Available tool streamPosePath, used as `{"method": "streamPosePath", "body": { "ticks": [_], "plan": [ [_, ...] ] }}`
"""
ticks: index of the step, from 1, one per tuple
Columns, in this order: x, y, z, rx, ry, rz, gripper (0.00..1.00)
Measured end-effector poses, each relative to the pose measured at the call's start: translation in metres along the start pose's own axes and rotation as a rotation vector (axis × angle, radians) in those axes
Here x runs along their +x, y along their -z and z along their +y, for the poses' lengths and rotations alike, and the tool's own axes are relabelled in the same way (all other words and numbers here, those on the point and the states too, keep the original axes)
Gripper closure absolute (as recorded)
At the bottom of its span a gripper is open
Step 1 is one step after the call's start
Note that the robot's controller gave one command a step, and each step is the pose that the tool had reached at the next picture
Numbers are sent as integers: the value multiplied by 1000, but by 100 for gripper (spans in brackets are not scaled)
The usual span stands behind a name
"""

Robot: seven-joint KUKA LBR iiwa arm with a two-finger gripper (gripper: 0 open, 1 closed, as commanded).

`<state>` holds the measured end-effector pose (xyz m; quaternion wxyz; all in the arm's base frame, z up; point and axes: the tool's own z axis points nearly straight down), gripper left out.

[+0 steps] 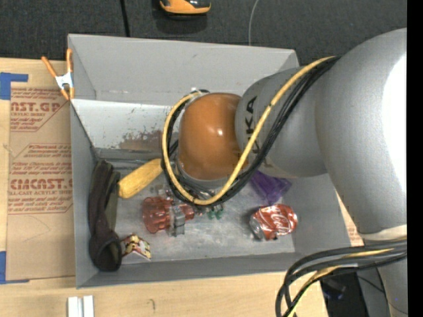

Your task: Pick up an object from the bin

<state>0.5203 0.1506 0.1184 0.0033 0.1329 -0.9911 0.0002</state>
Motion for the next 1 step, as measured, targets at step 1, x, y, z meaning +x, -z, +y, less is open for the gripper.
{"method": "streamPosePath", "body": {
  "ticks": [1],
  "plan": [
    [-2,18,0,0,0,-7,100]
  ]
}}
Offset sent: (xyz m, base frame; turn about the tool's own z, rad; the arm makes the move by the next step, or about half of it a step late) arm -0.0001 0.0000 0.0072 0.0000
